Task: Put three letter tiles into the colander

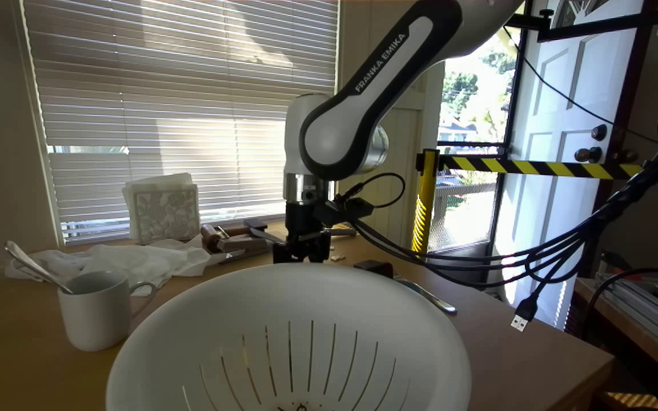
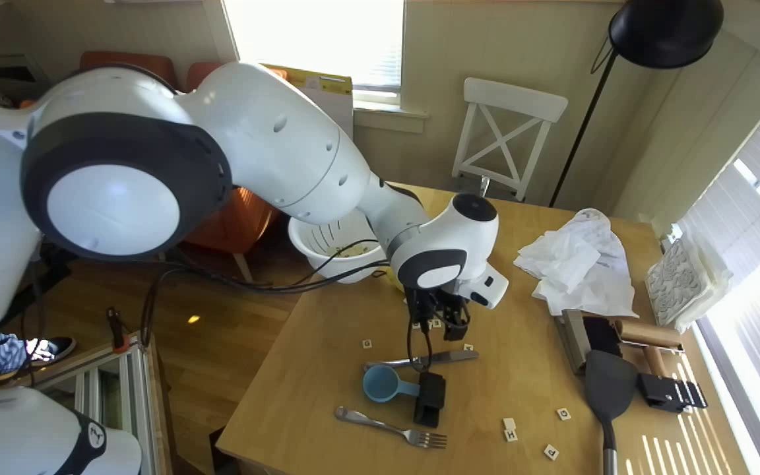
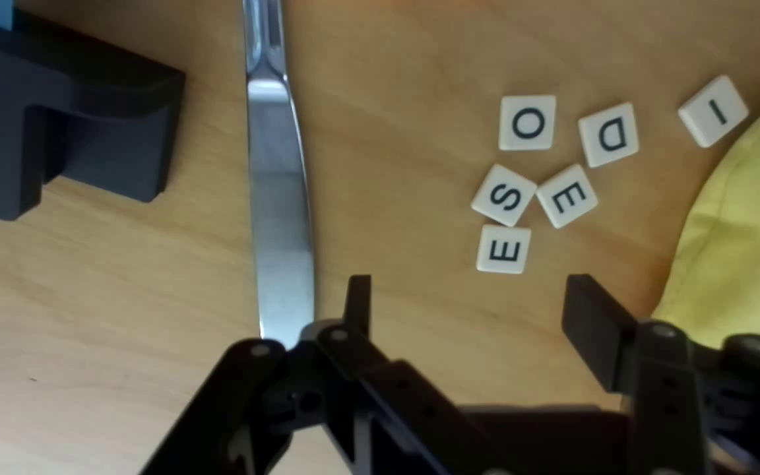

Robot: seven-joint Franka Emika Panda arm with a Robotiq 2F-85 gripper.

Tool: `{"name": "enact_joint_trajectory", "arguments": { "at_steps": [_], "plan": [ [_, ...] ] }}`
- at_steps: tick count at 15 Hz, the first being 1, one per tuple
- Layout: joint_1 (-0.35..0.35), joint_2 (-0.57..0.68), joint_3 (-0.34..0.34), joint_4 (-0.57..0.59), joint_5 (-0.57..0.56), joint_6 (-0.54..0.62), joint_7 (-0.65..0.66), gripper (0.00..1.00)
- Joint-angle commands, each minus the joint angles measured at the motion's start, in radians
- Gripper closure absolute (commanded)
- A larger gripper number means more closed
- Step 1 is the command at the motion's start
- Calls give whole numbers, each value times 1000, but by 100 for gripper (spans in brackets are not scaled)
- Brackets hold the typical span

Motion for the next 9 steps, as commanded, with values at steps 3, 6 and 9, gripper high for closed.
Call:
{"name": "enact_joint_trajectory", "arguments": {
  "at_steps": [3, 6, 9],
  "plan": [
    [17, 30, -6, 27, -1, 3, 26, 24],
    [23, 36, -7, 32, 0, 2, 35, 25],
    [31, 41, -10, 37, -4, -2, 45, 29]
  ]
}}
